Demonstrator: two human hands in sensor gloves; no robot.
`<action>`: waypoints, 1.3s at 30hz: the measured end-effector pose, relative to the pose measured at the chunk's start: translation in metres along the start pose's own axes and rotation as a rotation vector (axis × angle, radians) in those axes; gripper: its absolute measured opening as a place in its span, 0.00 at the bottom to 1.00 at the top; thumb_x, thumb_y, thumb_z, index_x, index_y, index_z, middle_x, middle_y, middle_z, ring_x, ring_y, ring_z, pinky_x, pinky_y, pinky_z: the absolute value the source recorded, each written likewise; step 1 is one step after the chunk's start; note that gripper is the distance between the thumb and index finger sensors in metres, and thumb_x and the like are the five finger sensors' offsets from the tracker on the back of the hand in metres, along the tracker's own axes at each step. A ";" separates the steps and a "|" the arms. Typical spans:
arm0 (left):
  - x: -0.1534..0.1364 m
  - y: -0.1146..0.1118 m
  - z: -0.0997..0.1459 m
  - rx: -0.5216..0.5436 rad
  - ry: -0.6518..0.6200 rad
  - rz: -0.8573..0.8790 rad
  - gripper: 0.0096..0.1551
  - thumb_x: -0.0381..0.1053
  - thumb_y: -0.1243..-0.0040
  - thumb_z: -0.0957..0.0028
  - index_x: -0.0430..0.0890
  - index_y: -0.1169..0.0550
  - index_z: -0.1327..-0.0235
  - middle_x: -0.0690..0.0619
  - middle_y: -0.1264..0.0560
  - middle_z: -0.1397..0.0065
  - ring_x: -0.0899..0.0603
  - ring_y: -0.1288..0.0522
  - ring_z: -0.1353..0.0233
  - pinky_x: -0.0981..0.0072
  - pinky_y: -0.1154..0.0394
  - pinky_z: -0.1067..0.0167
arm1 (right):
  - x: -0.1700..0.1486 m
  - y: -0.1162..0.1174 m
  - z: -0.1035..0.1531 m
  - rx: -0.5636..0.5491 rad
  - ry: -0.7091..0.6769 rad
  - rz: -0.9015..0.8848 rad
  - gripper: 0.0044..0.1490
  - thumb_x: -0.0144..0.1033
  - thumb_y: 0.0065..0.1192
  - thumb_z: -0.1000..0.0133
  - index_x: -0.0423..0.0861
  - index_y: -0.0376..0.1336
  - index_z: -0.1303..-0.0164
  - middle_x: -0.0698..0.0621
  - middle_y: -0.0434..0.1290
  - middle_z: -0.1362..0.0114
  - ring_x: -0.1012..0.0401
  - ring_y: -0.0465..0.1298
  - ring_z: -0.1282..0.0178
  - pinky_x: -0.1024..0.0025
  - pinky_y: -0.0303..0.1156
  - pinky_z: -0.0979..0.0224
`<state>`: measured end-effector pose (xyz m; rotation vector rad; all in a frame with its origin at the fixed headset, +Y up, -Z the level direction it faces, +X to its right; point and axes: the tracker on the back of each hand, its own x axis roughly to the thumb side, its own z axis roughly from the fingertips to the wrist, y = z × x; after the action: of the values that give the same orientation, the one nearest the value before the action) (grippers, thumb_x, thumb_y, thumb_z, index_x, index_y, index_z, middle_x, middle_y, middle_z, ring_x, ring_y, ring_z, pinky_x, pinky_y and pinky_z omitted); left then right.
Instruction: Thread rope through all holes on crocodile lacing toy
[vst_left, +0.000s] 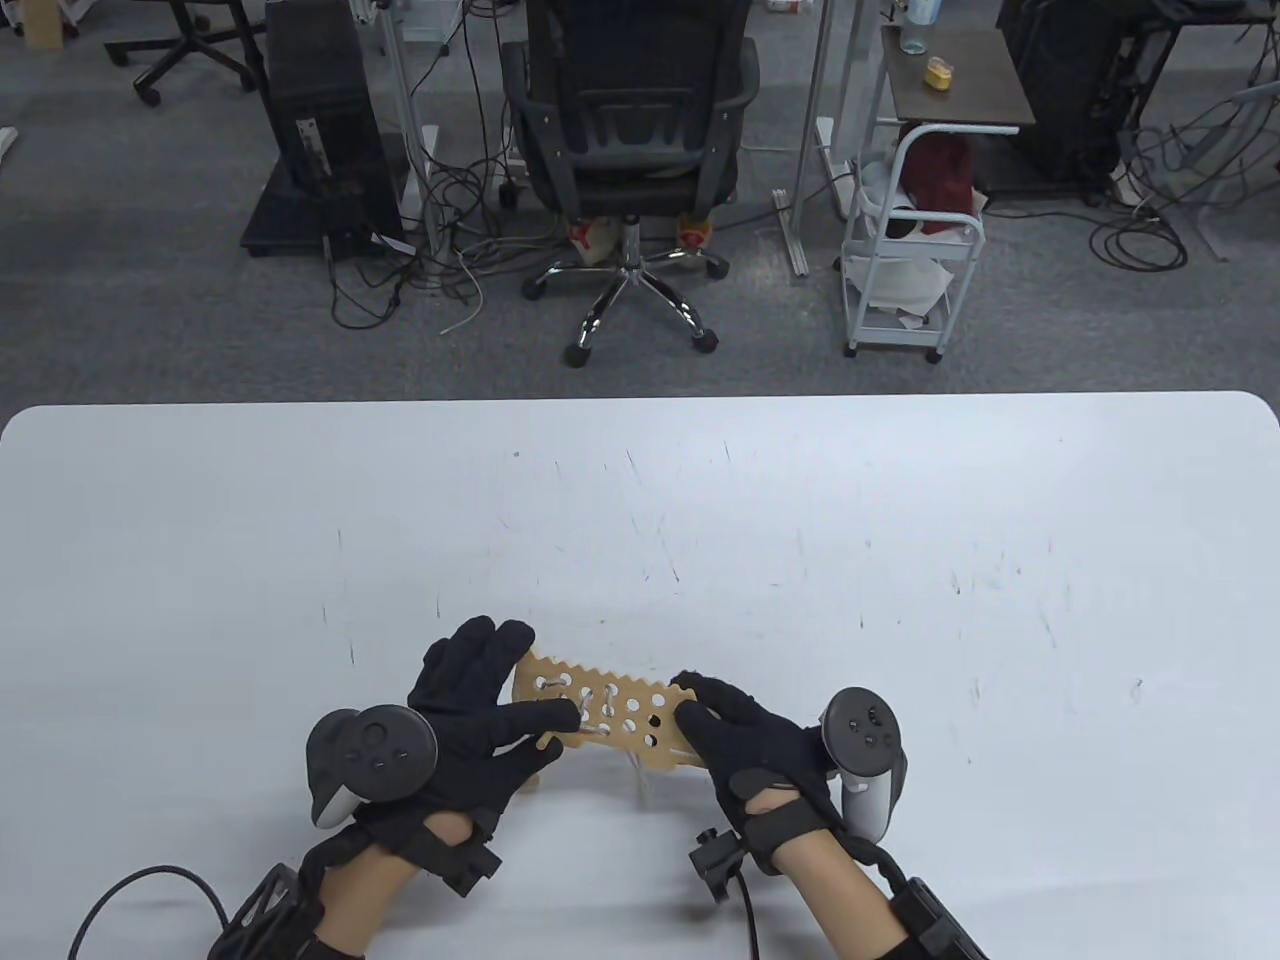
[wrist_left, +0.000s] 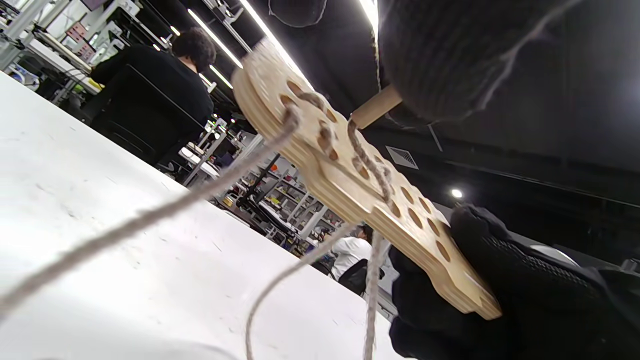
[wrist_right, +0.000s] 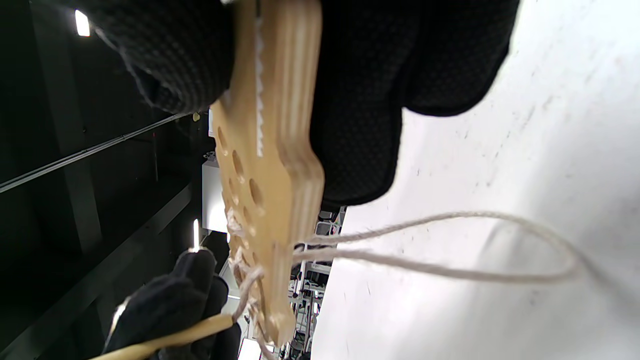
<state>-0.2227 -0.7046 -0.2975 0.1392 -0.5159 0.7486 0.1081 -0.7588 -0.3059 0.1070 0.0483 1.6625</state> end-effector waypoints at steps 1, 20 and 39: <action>-0.002 0.002 0.000 0.012 0.006 0.004 0.23 0.60 0.29 0.56 0.73 0.17 0.45 0.54 0.48 0.14 0.36 0.59 0.14 0.34 0.65 0.23 | 0.000 -0.001 0.000 -0.006 -0.001 -0.004 0.30 0.44 0.68 0.48 0.44 0.69 0.38 0.48 0.85 0.46 0.53 0.87 0.51 0.52 0.76 0.41; -0.032 0.029 0.004 0.147 0.121 0.042 0.24 0.60 0.31 0.55 0.72 0.18 0.43 0.52 0.44 0.15 0.36 0.56 0.14 0.34 0.63 0.23 | 0.002 -0.028 -0.004 -0.135 -0.018 0.015 0.30 0.44 0.69 0.49 0.45 0.69 0.38 0.48 0.85 0.46 0.53 0.87 0.50 0.52 0.76 0.41; -0.046 0.064 0.015 0.327 0.213 0.009 0.24 0.60 0.33 0.53 0.72 0.20 0.42 0.52 0.42 0.16 0.35 0.52 0.15 0.34 0.61 0.23 | 0.000 -0.052 -0.005 -0.254 -0.010 0.010 0.30 0.44 0.69 0.49 0.46 0.69 0.38 0.48 0.85 0.45 0.53 0.87 0.50 0.52 0.76 0.40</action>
<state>-0.3005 -0.6910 -0.3108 0.3574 -0.1882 0.8420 0.1595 -0.7540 -0.3161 -0.0774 -0.1708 1.6638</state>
